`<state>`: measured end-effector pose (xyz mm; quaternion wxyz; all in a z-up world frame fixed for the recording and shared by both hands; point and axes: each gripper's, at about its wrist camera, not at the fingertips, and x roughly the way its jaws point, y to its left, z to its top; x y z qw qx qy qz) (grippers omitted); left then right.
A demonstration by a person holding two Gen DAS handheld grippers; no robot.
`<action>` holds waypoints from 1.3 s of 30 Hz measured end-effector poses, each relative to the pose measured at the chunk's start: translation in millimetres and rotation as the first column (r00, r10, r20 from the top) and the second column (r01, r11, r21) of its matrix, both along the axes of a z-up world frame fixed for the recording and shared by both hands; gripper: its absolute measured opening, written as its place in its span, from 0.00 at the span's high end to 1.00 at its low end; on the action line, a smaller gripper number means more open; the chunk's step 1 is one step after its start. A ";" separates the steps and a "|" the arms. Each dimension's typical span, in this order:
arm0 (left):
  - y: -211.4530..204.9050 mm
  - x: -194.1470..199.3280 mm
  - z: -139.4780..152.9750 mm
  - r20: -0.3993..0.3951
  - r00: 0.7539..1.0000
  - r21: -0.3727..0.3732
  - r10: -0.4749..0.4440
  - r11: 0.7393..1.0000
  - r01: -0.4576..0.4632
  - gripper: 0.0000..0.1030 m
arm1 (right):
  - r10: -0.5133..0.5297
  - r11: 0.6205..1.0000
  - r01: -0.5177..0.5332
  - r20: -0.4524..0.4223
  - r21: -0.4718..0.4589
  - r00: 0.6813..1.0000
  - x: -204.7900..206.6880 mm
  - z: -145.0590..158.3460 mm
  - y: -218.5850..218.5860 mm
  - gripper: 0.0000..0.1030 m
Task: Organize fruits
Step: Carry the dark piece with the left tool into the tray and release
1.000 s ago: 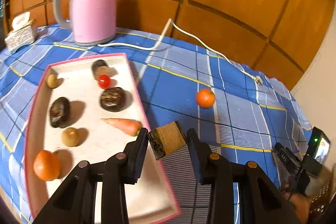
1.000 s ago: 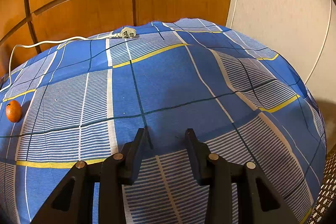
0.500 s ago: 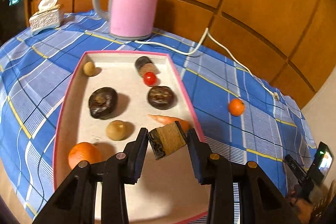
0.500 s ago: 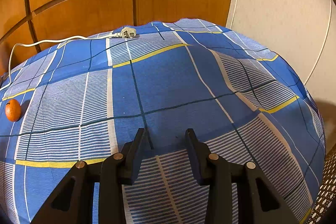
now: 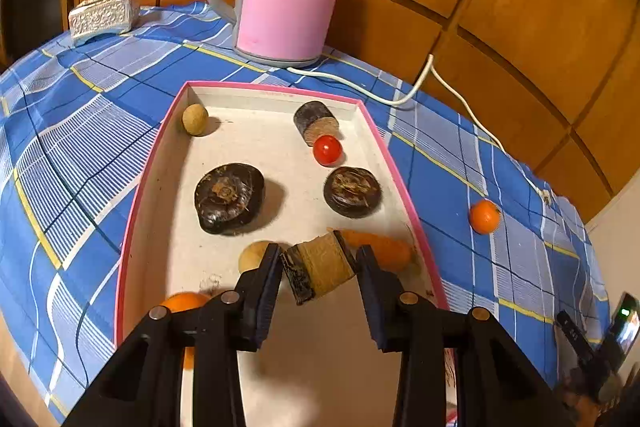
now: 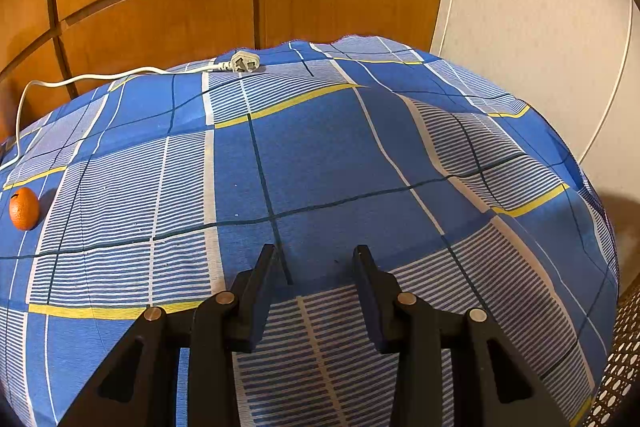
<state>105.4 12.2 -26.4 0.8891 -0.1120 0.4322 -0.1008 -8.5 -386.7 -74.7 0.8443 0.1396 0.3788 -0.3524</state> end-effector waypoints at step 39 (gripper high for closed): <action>61.6 -87.2 -13.9 0.059 0.972 0.131 0.228 0.963 -0.234 0.11 | 0.000 1.000 0.000 -0.001 -0.001 1.000 0.3 -0.2 0.4 0.62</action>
